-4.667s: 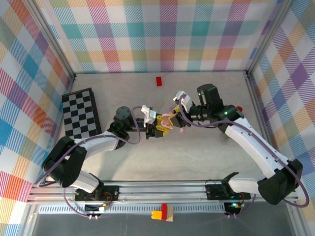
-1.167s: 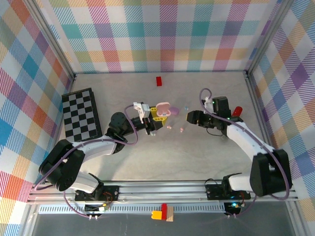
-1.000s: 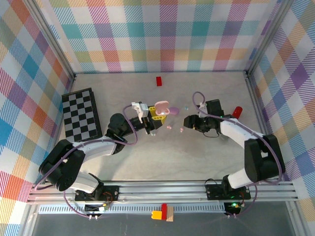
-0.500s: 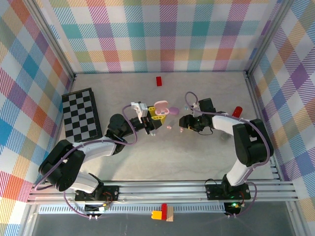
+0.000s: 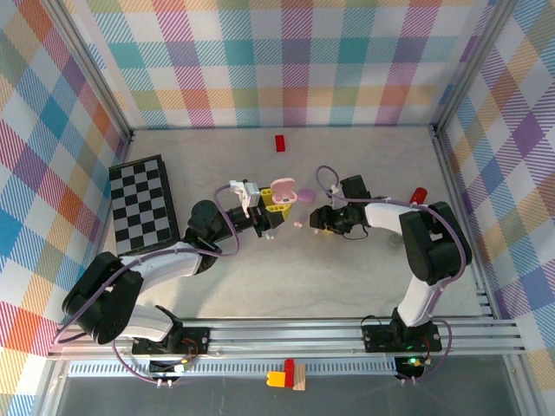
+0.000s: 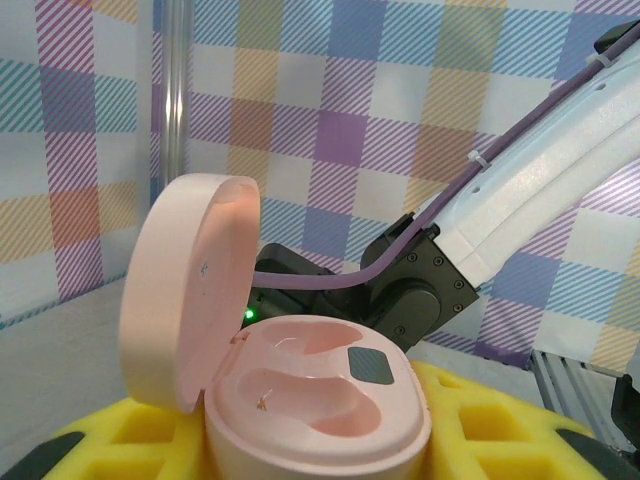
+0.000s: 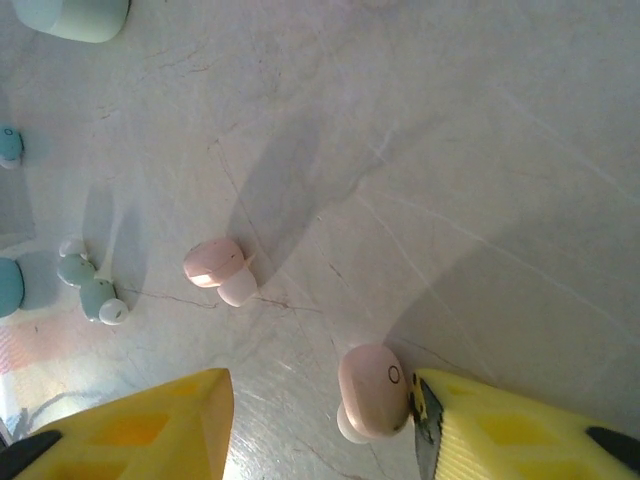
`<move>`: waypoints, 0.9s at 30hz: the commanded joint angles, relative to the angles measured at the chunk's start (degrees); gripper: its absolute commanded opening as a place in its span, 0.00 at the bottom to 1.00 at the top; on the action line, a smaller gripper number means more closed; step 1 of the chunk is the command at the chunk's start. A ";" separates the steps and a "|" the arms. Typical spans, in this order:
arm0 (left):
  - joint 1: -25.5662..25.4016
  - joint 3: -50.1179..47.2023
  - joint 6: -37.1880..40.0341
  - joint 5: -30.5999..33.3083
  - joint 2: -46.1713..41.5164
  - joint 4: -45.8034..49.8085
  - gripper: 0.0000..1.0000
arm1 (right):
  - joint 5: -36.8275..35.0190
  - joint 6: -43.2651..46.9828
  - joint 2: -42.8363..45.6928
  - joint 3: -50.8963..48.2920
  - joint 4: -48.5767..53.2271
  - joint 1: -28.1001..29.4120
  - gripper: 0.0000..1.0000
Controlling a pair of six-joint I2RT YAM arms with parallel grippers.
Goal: Insert wireless bluetooth earbuds into charging case
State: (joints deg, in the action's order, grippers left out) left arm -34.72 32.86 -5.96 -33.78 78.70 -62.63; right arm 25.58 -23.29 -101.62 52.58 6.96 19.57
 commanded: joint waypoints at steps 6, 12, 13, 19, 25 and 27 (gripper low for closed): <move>0.09 0.43 1.91 -0.84 -1.53 0.22 0.38 | 1.61 -0.76 -0.40 -0.03 -1.40 0.38 0.41; 0.13 0.36 2.24 -1.24 -1.96 0.88 0.38 | 2.32 -1.08 -1.95 0.42 -1.76 0.44 0.36; 0.16 0.36 2.55 -1.58 -1.97 1.22 0.38 | 2.37 -1.02 -2.13 0.55 -1.60 0.44 0.34; 0.09 0.43 3.06 -1.73 -2.23 1.62 0.38 | 2.63 -0.96 -3.44 0.95 -1.42 0.51 0.30; 0.09 0.66 3.23 -1.73 -2.00 1.72 0.38 | 2.14 -0.80 -4.12 1.38 -1.21 0.68 0.24; 0.09 0.62 3.23 -1.73 -1.88 1.72 0.38 | -0.14 -0.40 -4.51 2.13 0.69 0.90 0.22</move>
State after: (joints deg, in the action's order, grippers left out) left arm -34.72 32.86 -3.55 -34.63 77.80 -59.88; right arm 27.05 -23.97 -104.44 53.28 5.69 19.70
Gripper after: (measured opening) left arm 0.381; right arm 0.225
